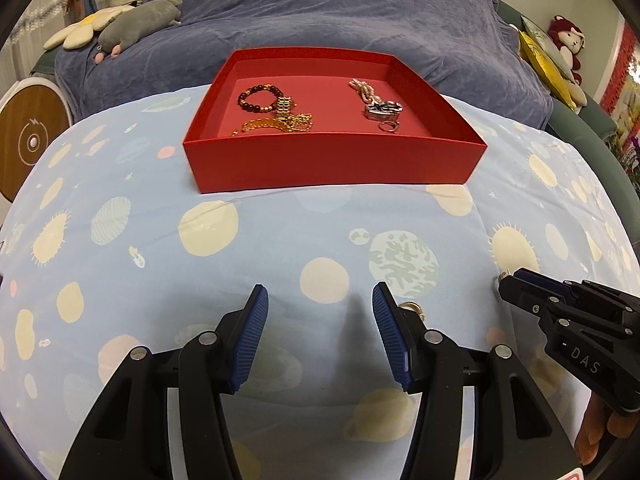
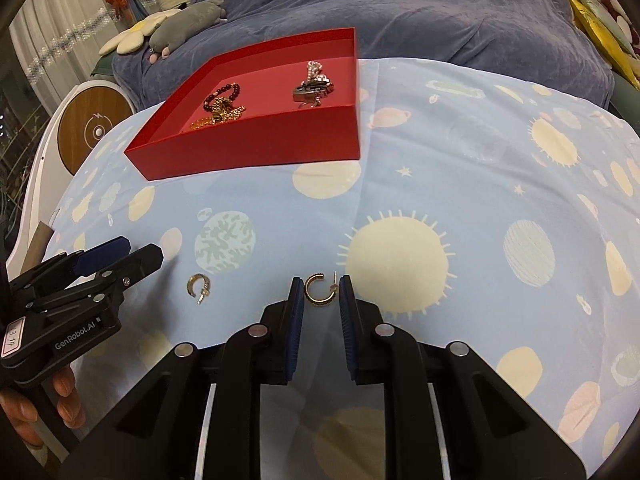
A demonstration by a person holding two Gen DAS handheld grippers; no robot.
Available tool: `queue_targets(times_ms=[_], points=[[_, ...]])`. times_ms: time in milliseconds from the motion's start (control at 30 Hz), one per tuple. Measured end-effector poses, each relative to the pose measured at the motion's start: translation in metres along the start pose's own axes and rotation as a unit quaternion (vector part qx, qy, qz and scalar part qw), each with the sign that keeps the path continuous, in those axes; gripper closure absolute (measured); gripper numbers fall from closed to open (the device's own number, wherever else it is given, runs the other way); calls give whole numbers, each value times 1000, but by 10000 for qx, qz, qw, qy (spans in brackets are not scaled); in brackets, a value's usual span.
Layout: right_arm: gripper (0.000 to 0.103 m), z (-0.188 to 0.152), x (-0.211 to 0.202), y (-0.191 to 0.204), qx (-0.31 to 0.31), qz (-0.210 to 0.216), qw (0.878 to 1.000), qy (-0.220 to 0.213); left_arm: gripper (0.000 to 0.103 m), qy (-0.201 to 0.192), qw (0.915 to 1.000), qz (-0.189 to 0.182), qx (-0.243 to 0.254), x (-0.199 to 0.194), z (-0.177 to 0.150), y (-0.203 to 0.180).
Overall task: Organize jewelry
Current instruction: 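Close the left gripper on one gold hoop earring while the right gripper grasps the other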
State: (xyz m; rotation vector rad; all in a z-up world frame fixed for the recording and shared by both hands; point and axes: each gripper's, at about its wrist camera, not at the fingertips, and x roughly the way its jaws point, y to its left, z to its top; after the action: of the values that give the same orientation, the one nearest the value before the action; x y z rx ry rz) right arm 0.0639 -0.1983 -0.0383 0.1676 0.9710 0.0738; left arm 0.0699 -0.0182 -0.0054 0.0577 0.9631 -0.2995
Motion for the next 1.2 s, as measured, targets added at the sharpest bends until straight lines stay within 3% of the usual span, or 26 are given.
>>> queue_targets(times_ms=[300,467,667,900,1200], points=[[86,-15,-15,-12,4,43,10000,27,46,99,9993,-181,312,10,-13,-27],[86,-18,-18,-17,39,27,10000,26,46,-22,9989,-103,454,12,-15,-35],[85,-17,-19,-20,87,33,10000,17,60,-183,9980,27,605,13,-17,-39],[85,-17,-18,-18,56,44,10000,27,87,-186,9977,-66,643,13,-16,-38],[86,-14,-19,-3,-52,116,9999,-6,88,-140,9984,-225,508,8,-14,-35]])
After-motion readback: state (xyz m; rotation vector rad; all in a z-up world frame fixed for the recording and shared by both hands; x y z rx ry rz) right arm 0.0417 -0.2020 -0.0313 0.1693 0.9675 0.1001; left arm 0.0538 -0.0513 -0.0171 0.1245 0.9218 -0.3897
